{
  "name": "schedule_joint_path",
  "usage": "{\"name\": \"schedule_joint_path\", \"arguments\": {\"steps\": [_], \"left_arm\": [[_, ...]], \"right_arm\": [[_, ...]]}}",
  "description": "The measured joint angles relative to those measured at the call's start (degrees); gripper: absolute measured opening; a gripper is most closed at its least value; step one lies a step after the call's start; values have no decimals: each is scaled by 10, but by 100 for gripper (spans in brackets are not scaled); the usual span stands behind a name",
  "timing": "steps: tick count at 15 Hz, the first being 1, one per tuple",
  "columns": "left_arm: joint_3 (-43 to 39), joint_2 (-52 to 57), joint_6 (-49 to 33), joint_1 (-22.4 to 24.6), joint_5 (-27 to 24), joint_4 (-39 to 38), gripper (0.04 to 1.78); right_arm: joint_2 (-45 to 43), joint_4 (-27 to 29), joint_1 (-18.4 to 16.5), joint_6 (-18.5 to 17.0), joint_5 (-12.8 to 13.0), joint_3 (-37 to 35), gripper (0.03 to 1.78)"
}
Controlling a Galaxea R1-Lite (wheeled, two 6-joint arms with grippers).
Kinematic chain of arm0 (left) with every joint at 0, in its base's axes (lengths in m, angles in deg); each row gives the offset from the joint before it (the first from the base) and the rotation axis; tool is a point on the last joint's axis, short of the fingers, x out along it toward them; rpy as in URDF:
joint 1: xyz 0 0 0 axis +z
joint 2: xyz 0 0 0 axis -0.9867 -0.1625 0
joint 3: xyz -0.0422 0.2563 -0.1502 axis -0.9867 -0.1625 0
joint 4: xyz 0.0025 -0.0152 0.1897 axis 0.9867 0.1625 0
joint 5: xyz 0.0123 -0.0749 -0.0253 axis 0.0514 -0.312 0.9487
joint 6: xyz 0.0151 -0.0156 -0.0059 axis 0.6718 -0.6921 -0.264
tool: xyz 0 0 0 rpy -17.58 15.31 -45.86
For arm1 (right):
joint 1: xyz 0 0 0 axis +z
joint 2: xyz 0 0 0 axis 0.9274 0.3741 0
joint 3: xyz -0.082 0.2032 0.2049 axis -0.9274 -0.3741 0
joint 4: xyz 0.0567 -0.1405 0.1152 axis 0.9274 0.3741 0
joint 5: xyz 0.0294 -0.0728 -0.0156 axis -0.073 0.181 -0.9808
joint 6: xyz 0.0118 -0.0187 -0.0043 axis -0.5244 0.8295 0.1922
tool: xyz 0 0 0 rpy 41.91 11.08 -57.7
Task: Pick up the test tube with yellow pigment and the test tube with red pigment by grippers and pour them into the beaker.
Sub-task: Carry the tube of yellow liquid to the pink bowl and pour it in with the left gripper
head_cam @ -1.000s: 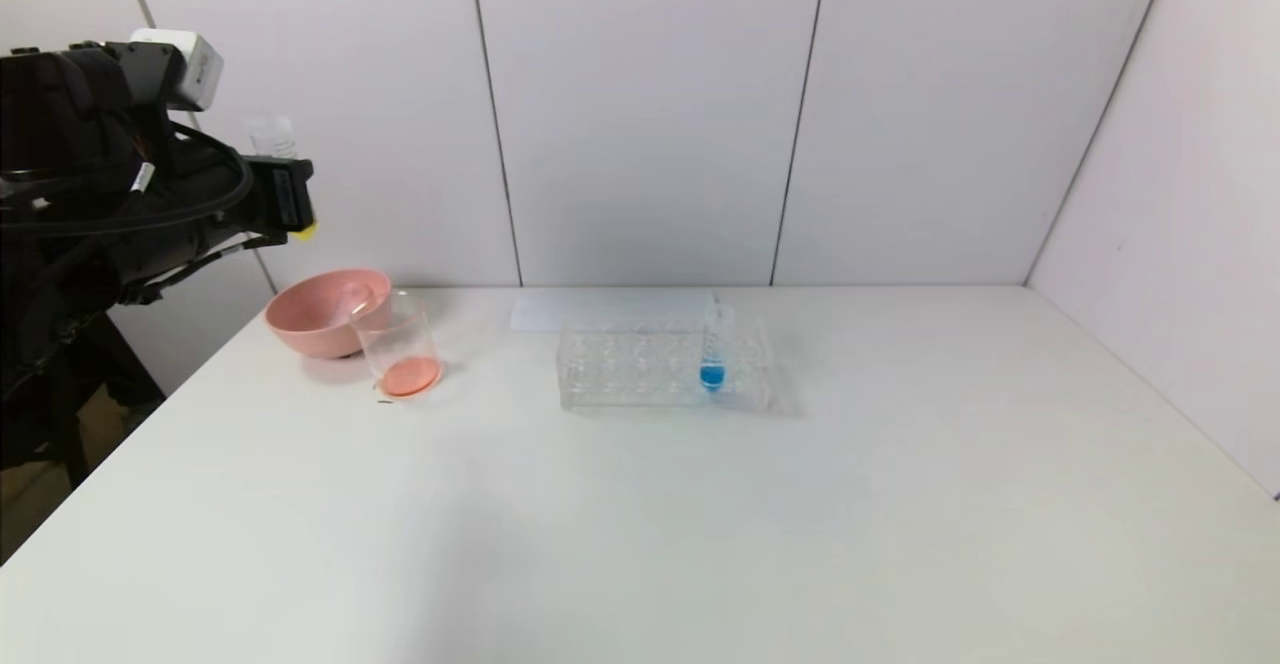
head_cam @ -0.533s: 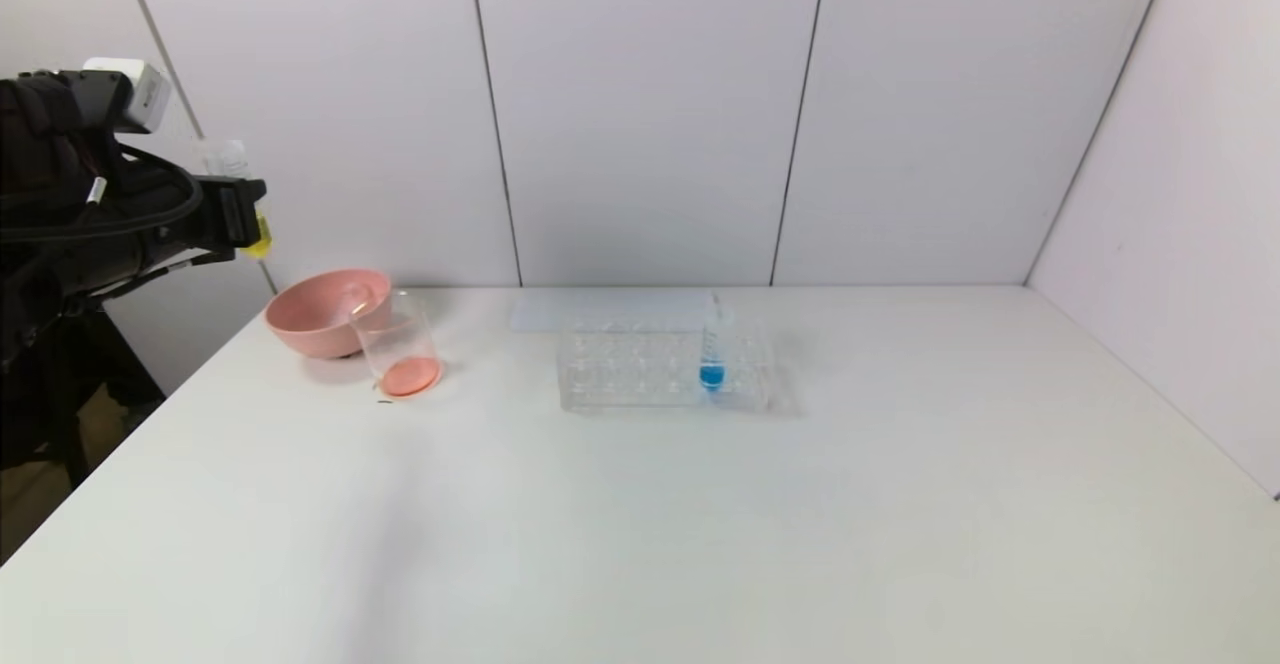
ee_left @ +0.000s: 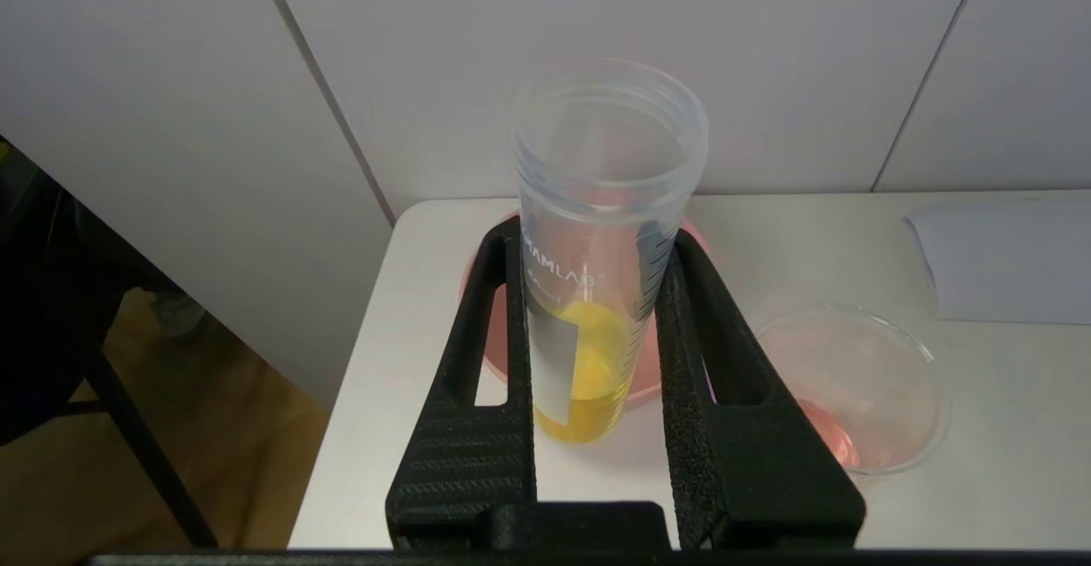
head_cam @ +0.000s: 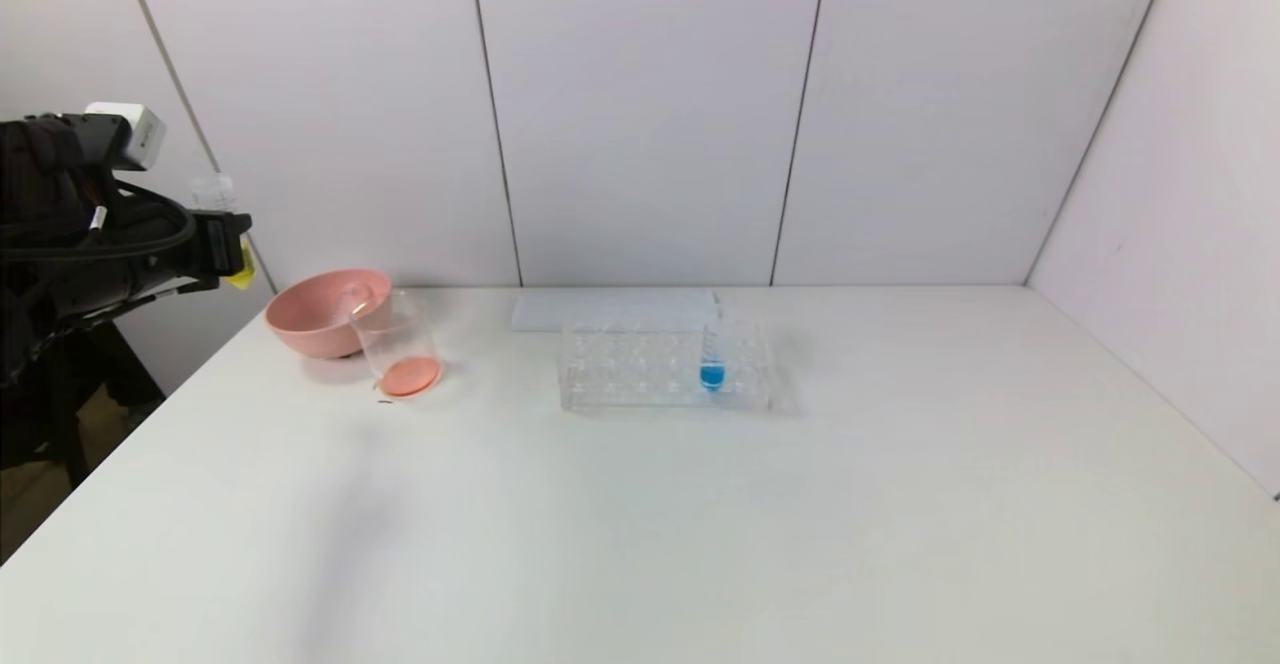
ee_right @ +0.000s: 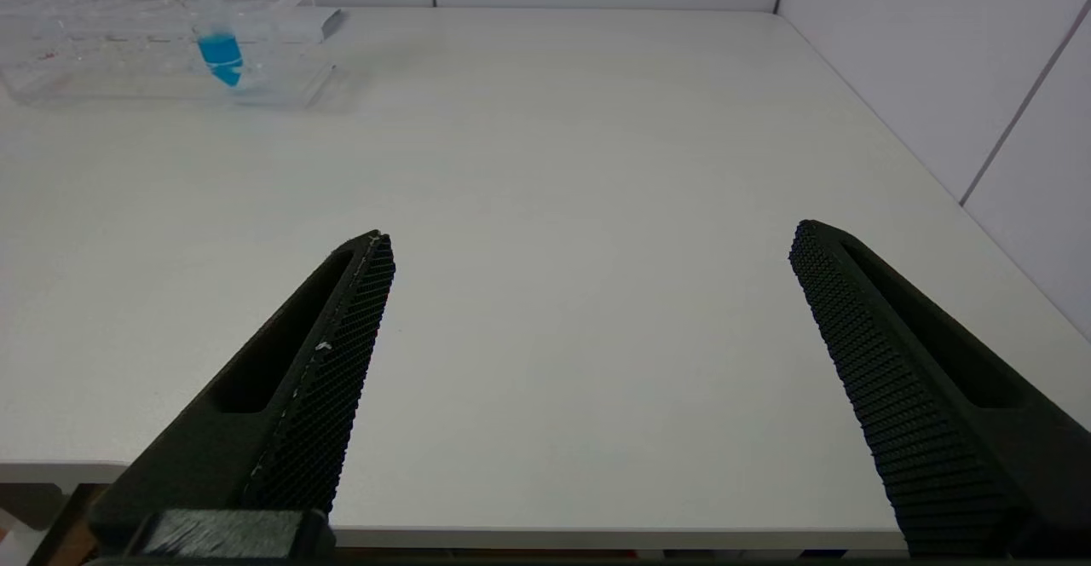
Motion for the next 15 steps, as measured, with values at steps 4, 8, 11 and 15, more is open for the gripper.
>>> {"name": "schedule_joint_path", "arguments": {"steps": [4,8,11,15], "left_arm": [[-6,-17,7,4,-1,1,44],[-2,-34,50,19,-45,0,44],[0,-44,89,36,-106,1,44],[9,-54,134,48,-121,7,44]], "right_arm": [[0,0,0,0,0,0,170],[0,0,0,0,0,0,170],[0,0,0,0,0,0,170],[0,0,0,0,0,0,170]]}}
